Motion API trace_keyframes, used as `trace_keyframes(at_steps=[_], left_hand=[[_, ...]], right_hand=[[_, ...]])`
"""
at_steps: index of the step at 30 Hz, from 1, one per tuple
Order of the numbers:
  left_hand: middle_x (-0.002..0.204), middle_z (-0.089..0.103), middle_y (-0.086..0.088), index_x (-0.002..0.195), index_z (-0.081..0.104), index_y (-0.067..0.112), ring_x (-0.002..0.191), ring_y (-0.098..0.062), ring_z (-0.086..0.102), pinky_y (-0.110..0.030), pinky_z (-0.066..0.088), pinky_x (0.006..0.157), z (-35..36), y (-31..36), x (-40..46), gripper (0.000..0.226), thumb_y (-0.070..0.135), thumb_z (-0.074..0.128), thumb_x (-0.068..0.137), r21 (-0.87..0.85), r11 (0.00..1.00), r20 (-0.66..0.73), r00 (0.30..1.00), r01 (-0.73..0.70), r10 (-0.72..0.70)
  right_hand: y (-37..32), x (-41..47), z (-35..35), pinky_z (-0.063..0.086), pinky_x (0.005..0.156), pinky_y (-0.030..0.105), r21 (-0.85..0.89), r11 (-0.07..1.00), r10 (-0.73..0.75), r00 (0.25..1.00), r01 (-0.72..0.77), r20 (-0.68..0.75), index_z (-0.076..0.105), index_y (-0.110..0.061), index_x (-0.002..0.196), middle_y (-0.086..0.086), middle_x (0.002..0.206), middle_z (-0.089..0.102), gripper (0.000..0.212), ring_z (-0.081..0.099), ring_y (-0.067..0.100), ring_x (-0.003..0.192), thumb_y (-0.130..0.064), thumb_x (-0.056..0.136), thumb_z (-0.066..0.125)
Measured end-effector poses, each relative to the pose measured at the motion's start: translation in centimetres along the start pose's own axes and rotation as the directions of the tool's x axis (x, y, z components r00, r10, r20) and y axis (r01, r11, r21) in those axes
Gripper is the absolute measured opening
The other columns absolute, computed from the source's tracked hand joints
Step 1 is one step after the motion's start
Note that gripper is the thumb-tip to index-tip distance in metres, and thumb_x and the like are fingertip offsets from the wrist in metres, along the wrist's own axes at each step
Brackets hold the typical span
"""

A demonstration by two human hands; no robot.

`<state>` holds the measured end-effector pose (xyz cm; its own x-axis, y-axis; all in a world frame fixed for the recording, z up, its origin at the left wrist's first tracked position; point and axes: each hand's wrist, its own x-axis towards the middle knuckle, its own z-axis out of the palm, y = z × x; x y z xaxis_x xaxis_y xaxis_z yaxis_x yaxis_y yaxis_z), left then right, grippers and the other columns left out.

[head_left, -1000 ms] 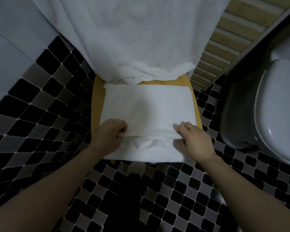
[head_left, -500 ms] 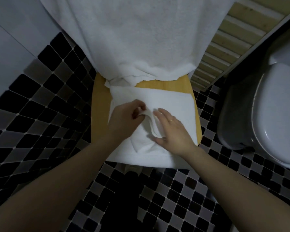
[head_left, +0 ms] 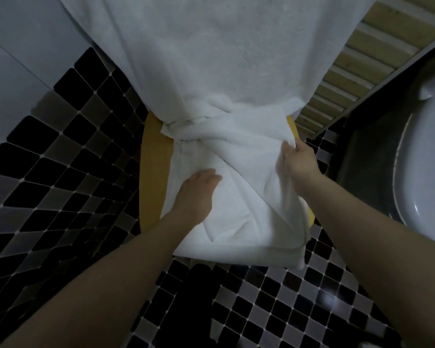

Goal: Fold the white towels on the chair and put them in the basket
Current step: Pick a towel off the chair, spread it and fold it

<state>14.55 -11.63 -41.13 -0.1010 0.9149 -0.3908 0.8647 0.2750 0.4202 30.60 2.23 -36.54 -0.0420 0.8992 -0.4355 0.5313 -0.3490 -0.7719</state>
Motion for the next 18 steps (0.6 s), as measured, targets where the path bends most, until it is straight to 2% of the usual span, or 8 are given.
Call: trace_keyframes(at_steps=[3, 5, 9, 11, 13, 14, 16, 18], left_hand=[[0.156, 0.019, -0.004, 0.145, 0.027, 0.018, 0.143, -0.025, 0.017, -0.036, 0.019, 0.114, -1.8, 0.1, 2.7, 0.059, -0.003, 0.033, 0.091, 0.09, 0.995, -0.048, 0.998, -0.031, 0.035], [0.154, 0.022, -0.004, 0.145, 0.028, 0.018, 0.142, -0.024, 0.019, -0.036, 0.022, 0.112, -3.1, -0.2, 4.2, 0.056, 0.0, 0.033, 0.092, 0.167, 0.983, -0.042, 0.996, -0.074, 0.082], [0.154, 0.025, 0.0, 0.145, 0.03, 0.023, 0.141, -0.023, 0.021, -0.037, 0.025, 0.109, -5.3, -1.6, 7.6, 0.052, 0.004, 0.03, 0.096, 0.375, 0.911, 0.042, 0.985, -0.169, 0.165], [0.152, 0.03, 0.002, 0.143, 0.033, 0.025, 0.14, -0.022, 0.021, -0.035, 0.02, 0.111, -6.4, -2.4, 9.2, 0.05, 0.005, 0.029, 0.097, 0.427, 0.886, 0.079, 0.984, -0.18, 0.162], [0.15, 0.033, 0.001, 0.141, 0.036, 0.027, 0.138, -0.023, 0.023, -0.034, 0.016, 0.112, -7.4, -3.0, 10.6, 0.048, 0.007, 0.026, 0.098, 0.424, 0.889, 0.132, 0.983, -0.175, 0.13], [0.15, 0.032, -0.002, 0.142, 0.035, 0.026, 0.138, -0.024, 0.024, -0.033, 0.018, 0.112, -7.6, -3.2, 11.1, 0.048, 0.008, 0.024, 0.099, 0.396, 0.899, 0.205, 0.972, -0.188, 0.113], [0.151, 0.03, -0.007, 0.144, 0.031, 0.024, 0.137, -0.026, 0.028, -0.032, 0.021, 0.112, -7.8, -3.8, 12.3, 0.048, 0.008, 0.022, 0.1, 0.276, 0.941, 0.374, 0.924, -0.198, 0.085], [0.149, 0.034, -0.009, 0.142, 0.036, 0.021, 0.134, -0.026, 0.035, -0.032, 0.026, 0.111, -8.0, -4.4, 13.5, 0.048, 0.003, 0.025, 0.098, 0.18, 0.967, 0.5, 0.863, -0.179, 0.067]], right_hand=[[-0.6, 1.1, 0.0, 0.045, 0.085, 0.035, -0.02, 0.999, -0.029, 1.0, 0.029, -0.009, 0.06, -0.008, 0.11, 0.016, 0.108, 0.064, 0.026, 0.059, 0.032, 0.104, -0.021, 0.098, 0.04], [-0.9, 1.8, -0.1, 0.042, 0.081, 0.032, -0.041, 0.998, -0.045, 0.999, 0.044, -0.017, 0.059, -0.009, 0.113, 0.01, 0.101, 0.061, 0.028, 0.058, 0.029, 0.102, -0.021, 0.099, 0.039], [-1.5, 3.3, -0.2, 0.04, 0.081, 0.027, 0.008, 0.995, -0.095, 0.995, 0.095, -0.042, 0.059, -0.01, 0.118, 0.002, 0.1, 0.06, 0.029, 0.056, 0.019, 0.096, -0.017, 0.099, 0.038], [-2.0, 4.0, -0.2, 0.045, 0.083, 0.032, 0.039, 0.99, -0.13, 0.99, 0.132, -0.056, 0.061, -0.013, 0.111, 0.005, 0.101, 0.063, 0.026, 0.059, 0.022, 0.097, -0.016, 0.097, 0.04], [-2.3, 4.9, 0.0, 0.048, 0.088, 0.039, 0.065, 0.988, -0.137, 0.989, 0.14, -0.051, 0.062, -0.016, 0.104, 0.008, 0.101, 0.065, 0.022, 0.061, 0.025, 0.096, -0.017, 0.096, 0.042], [-2.3, 5.2, 0.0, 0.049, 0.087, 0.039, 0.072, 0.988, -0.134, 0.99, 0.138, -0.047, 0.062, -0.016, 0.102, 0.008, 0.099, 0.065, 0.02, 0.061, 0.023, 0.093, -0.017, 0.096, 0.043], [-2.3, 5.8, 0.2, 0.047, 0.085, 0.036, 0.078, 0.988, -0.127, 0.991, 0.131, -0.047, 0.062, -0.018, 0.099, 0.004, 0.095, 0.064, 0.019, 0.059, 0.018, 0.089, -0.014, 0.095, 0.044], [-2.3, 6.0, 0.2, 0.045, 0.079, 0.029, 0.073, 0.99, -0.119, 0.992, 0.122, -0.046, 0.061, -0.019, 0.098, -0.002, 0.089, 0.062, 0.019, 0.057, 0.012, 0.084, -0.013, 0.096, 0.043]])
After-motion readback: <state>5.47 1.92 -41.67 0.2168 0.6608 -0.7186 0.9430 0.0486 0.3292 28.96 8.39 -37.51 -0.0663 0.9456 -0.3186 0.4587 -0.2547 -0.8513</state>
